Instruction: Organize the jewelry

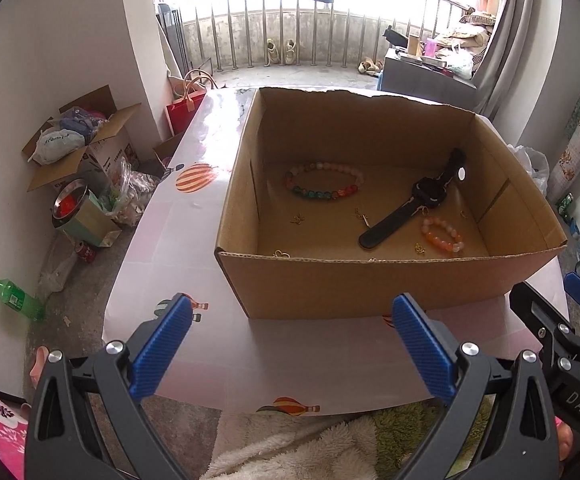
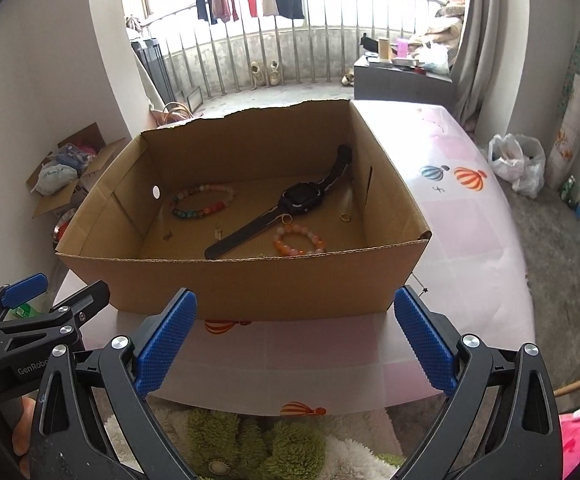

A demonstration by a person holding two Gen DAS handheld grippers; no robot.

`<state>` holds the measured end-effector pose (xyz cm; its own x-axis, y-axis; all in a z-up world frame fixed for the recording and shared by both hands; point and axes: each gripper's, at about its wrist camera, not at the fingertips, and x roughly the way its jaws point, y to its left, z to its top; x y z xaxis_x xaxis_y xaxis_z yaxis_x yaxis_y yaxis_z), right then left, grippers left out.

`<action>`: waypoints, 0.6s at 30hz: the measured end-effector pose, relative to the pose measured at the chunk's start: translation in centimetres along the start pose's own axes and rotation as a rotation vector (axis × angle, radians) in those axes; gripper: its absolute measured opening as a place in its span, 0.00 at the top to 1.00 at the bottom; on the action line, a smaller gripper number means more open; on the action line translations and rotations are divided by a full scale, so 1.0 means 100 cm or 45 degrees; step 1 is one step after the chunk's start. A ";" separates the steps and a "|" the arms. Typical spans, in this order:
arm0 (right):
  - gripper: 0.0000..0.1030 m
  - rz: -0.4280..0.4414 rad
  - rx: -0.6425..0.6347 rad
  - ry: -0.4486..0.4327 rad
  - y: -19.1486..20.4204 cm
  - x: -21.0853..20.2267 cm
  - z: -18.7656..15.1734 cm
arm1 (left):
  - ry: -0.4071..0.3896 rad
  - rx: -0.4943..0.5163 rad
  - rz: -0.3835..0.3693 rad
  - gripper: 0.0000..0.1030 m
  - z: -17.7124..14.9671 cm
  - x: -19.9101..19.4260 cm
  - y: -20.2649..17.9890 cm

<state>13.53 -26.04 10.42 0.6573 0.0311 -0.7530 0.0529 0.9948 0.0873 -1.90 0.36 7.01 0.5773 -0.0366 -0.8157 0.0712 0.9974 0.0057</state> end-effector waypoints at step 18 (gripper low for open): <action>0.08 0.008 0.008 0.030 -0.002 0.005 0.002 | 0.047 0.011 -0.006 0.05 -0.001 0.009 -0.004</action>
<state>14.00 -26.28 10.16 0.6398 0.0398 -0.7675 0.0533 0.9940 0.0959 -1.46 -0.07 6.24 0.5468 -0.0385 -0.8363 0.0808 0.9967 0.0069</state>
